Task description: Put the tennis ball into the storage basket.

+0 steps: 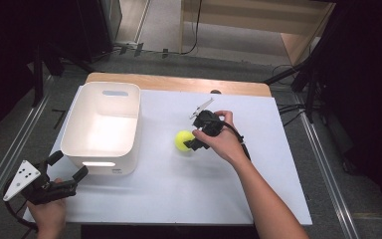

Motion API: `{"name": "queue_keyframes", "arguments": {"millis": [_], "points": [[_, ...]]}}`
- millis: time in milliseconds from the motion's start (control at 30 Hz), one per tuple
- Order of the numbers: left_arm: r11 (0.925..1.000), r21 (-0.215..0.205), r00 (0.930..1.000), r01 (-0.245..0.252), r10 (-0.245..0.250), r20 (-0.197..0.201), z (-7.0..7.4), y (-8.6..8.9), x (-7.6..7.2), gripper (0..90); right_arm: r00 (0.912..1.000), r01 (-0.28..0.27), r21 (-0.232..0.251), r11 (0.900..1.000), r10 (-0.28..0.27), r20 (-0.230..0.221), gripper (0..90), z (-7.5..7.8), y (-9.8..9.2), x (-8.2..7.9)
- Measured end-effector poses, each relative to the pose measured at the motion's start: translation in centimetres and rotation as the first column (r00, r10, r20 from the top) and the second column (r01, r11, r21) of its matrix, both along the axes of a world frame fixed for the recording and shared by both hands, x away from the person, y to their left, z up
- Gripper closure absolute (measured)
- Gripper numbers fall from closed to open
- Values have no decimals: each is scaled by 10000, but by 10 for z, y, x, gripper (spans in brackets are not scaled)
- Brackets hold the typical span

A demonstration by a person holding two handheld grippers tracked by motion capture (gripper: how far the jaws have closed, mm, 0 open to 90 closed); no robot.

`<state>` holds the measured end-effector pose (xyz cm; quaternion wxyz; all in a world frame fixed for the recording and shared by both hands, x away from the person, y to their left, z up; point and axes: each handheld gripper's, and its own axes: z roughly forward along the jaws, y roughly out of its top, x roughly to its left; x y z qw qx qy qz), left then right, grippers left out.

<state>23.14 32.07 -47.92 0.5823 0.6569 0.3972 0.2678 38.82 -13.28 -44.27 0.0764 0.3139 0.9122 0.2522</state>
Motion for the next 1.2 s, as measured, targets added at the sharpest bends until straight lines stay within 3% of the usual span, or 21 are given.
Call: {"name": "queue_keyframes", "arguments": {"millis": [667,867,1133,1200], "points": [[10000,-19,10000,4,-4,-2,0,0,0,0,9974,-612,-732,9954,582,-425,1,-8,17,6],[10000,-42,10000,-2,2,-3,0,0,0,0,9946,-794,-840,9933,733,-736,1,-11,22,7],[10000,-16,10000,11,-11,3,0,0,0,0,9930,-951,-958,9908,876,-795,2,-15,27,11],[10000,-46,10000,10,-10,11,0,0,0,0,9920,-1011,-990,9899,927,-859,41,-17,29,12]]}}
